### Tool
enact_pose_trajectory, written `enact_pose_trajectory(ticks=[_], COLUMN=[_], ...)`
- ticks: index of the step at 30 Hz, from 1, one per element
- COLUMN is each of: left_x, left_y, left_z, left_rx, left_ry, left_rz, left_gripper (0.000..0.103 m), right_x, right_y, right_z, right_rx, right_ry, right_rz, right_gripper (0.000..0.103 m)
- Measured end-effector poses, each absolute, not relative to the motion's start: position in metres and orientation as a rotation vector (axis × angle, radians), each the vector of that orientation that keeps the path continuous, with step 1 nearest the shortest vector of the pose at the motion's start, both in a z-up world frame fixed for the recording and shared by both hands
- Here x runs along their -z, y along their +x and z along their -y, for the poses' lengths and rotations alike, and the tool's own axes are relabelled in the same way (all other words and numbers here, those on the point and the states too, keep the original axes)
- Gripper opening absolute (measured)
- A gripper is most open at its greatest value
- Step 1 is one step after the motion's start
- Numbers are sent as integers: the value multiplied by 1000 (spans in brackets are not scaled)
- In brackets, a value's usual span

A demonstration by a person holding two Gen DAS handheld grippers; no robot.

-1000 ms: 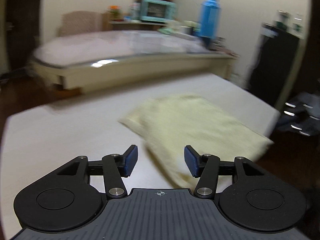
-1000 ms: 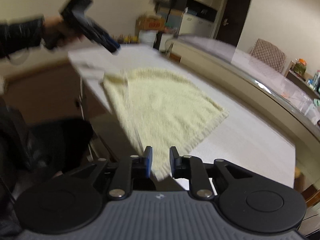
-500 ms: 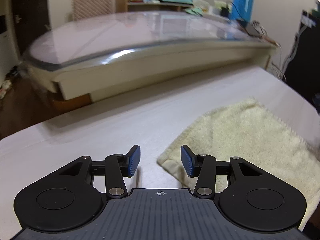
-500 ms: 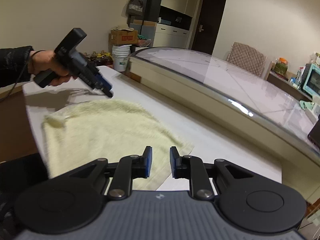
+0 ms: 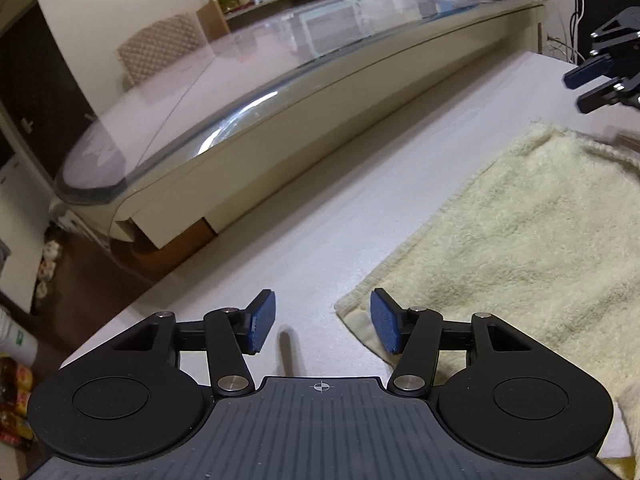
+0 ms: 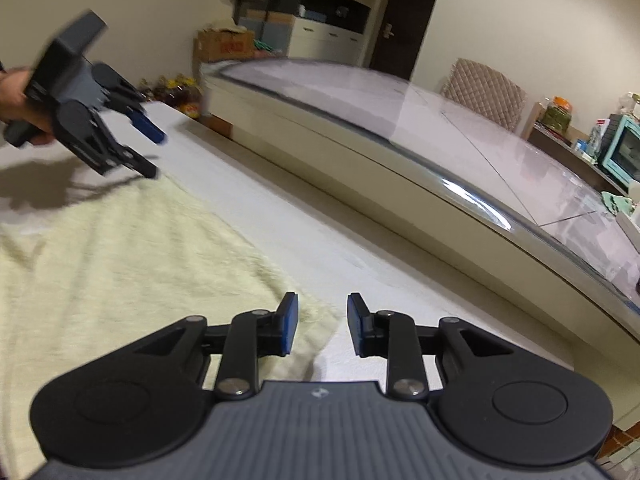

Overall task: Fold towel
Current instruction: 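Grasp a corner of the flat towel with the left gripper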

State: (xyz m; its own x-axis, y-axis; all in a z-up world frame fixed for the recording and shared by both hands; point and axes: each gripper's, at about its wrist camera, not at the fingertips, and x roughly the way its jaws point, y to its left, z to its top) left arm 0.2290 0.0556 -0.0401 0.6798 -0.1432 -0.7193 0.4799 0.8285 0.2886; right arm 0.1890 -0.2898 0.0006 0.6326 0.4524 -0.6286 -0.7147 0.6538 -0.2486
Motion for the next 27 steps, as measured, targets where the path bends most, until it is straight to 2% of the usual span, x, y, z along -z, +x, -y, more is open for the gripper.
enact_pose_trajectory(ticks=[5, 9, 14, 18, 21, 25, 27], left_x=[37, 27, 6, -3, -1, 4, 3], left_y=[224, 214, 190, 167, 151, 141, 130], left_z=[-58, -67, -70, -56, -41, -34, -32], left_rx=[360, 364, 369, 454, 532, 627, 693], left_ry=[454, 386, 346, 328, 337, 267, 250], left_rz=[-747, -738, -708, -719, -750, -841, -874], left_gripper=[57, 56, 56, 57, 56, 47, 46], right_x=[11, 24, 27, 28, 23, 8, 0], right_y=[204, 212, 220, 225, 216, 200, 184], right_z=[283, 280, 282, 280, 279, 285, 291], right_rx=[-693, -692, -667, -657, -659, -683, -687], right_ry=[-536, -576, -576, -581, -577, -517, -507], right_rz=[-566, -594, -585, -576, -561, -548, -531], right_gripper=[38, 38, 50, 52, 48, 48, 48])
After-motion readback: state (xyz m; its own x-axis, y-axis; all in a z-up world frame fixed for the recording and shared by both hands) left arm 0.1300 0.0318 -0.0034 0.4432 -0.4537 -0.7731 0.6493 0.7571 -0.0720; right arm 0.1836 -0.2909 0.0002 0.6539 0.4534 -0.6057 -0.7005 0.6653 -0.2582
